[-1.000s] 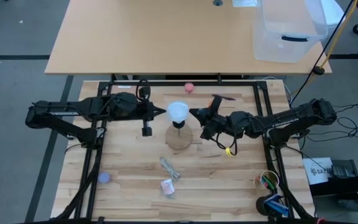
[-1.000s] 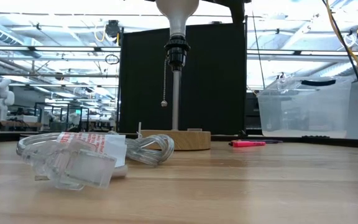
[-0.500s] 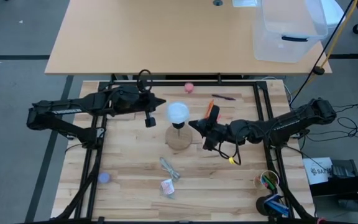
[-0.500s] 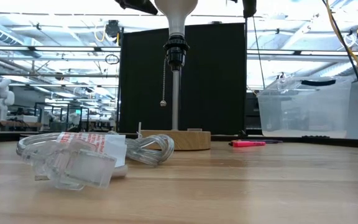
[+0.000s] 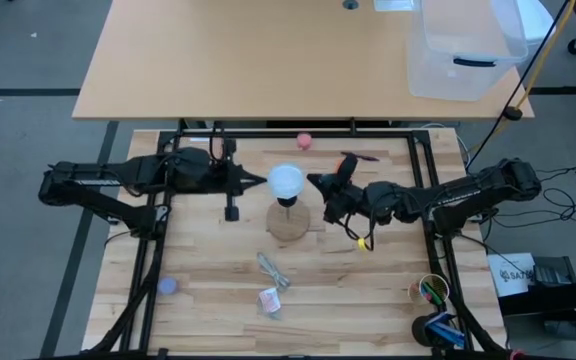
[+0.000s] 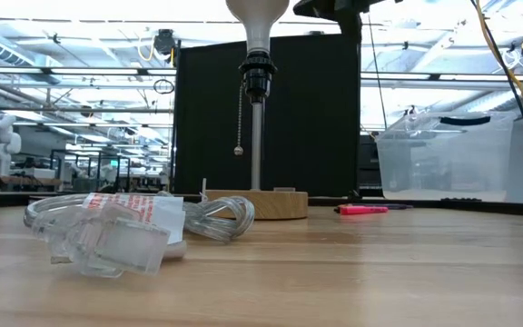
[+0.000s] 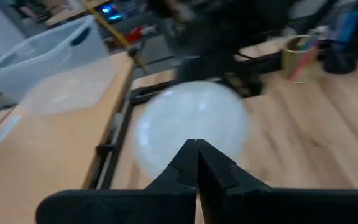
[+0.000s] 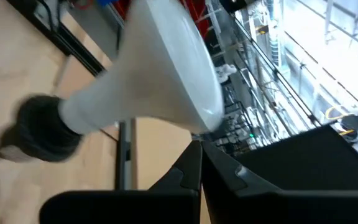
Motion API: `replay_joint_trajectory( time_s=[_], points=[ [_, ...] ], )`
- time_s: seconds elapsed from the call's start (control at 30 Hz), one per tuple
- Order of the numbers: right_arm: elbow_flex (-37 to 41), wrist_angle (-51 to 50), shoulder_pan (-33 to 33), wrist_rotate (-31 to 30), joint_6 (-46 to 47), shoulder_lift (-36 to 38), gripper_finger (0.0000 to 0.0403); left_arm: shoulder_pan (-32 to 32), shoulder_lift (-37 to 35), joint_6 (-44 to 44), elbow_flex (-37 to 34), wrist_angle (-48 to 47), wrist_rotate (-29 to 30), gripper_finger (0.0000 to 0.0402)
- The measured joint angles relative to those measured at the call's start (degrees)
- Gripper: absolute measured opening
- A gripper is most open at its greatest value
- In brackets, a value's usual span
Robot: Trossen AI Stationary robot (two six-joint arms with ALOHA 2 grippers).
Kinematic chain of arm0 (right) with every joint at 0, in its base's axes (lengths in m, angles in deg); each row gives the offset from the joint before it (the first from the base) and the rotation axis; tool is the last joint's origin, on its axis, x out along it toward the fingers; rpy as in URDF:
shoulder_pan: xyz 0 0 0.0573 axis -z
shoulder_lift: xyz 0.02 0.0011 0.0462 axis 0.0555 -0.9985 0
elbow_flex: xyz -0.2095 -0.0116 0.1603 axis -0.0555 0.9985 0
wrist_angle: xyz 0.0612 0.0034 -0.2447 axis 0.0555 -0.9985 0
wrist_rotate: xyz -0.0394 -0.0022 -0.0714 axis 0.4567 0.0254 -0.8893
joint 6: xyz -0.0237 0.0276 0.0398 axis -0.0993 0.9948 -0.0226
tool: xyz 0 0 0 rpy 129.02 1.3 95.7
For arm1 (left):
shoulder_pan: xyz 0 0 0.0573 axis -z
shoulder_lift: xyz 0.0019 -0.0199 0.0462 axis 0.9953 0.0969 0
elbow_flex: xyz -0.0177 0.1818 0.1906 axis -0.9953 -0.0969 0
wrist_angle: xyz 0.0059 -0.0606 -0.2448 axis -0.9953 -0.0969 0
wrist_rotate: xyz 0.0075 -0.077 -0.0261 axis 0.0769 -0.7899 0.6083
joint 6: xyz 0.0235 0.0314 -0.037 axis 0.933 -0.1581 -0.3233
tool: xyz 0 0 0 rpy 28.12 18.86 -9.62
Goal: Screw lightbulb
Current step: Insert the white lightbulb into the desk lamp
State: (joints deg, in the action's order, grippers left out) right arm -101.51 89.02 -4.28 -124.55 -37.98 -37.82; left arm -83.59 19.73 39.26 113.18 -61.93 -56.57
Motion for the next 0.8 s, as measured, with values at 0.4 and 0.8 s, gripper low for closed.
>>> replay_joint_trajectory(
  time_s=[0.4,0.8],
  points=[
    [0.00,1.81,1.60,4.42,-2.35,0.00,0.0000,-1.39,2.22,-0.81,0.02,-1.63,1.62,0.0000],
    [0.00,0.57,-2.83,5.40,-1.77,-0.02,0.0000,-5.21,2.39,-0.76,0.02,-2.61,2.16,0.0000]
  ],
)
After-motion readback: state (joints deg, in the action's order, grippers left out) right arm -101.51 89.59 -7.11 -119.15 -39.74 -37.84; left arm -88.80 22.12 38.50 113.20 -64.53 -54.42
